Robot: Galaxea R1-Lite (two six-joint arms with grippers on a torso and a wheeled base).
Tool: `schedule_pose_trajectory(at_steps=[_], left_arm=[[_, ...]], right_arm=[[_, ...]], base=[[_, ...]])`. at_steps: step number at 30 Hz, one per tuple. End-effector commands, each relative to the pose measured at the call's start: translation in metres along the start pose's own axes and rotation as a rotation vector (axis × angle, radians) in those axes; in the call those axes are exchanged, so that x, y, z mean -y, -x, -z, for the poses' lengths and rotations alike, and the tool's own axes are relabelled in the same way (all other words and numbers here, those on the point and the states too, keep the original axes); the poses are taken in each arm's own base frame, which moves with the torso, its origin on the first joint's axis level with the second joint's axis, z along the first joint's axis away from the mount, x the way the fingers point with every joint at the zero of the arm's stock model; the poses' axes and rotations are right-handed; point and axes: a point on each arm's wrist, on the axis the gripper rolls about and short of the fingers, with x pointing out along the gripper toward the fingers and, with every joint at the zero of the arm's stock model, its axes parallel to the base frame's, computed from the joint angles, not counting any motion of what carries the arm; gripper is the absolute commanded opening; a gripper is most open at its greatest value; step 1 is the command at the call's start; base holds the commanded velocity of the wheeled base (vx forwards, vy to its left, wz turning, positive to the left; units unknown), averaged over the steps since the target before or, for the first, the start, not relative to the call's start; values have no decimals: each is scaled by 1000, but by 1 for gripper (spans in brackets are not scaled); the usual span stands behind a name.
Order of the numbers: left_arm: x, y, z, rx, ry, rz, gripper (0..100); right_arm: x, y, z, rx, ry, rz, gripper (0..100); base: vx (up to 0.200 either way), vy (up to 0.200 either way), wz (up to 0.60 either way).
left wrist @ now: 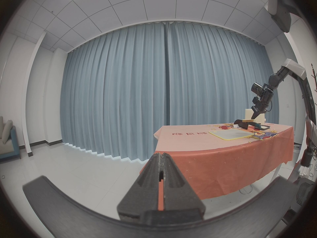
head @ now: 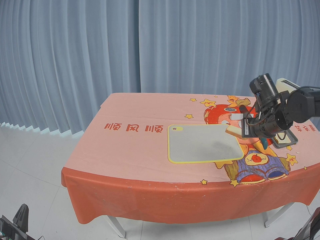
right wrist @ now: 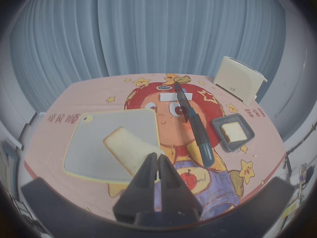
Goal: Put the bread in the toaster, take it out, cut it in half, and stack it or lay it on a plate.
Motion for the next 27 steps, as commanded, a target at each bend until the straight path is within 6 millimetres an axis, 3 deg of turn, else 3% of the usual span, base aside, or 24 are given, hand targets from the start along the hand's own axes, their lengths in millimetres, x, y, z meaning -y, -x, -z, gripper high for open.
schedule_pose_trajectory(at_steps=[1, 14, 19, 23, 27], left_arm=[[0, -1, 5, -15, 0, 0, 0], [0, -1, 5, -15, 0, -1, 0], [0, -1, 5, -14, 2, -4, 0], [0, -1, 5, -15, 0, -6, 0], [0, -1, 5, -17, 0, -6, 0]], right_arm=[[17, 26, 14, 67, 54, -33, 0], [14, 12, 37, 235, 159, -283, 0], [21, 5, 54, 254, 155, -313, 0], [26, 5, 55, 288, 149, -310, 0], [30, 7, 54, 299, 139, -304, 0]], base=[[0, 0, 0], [0, 0, 0], [0, 0, 0], [0, 0, 0], [0, -200, 0]])
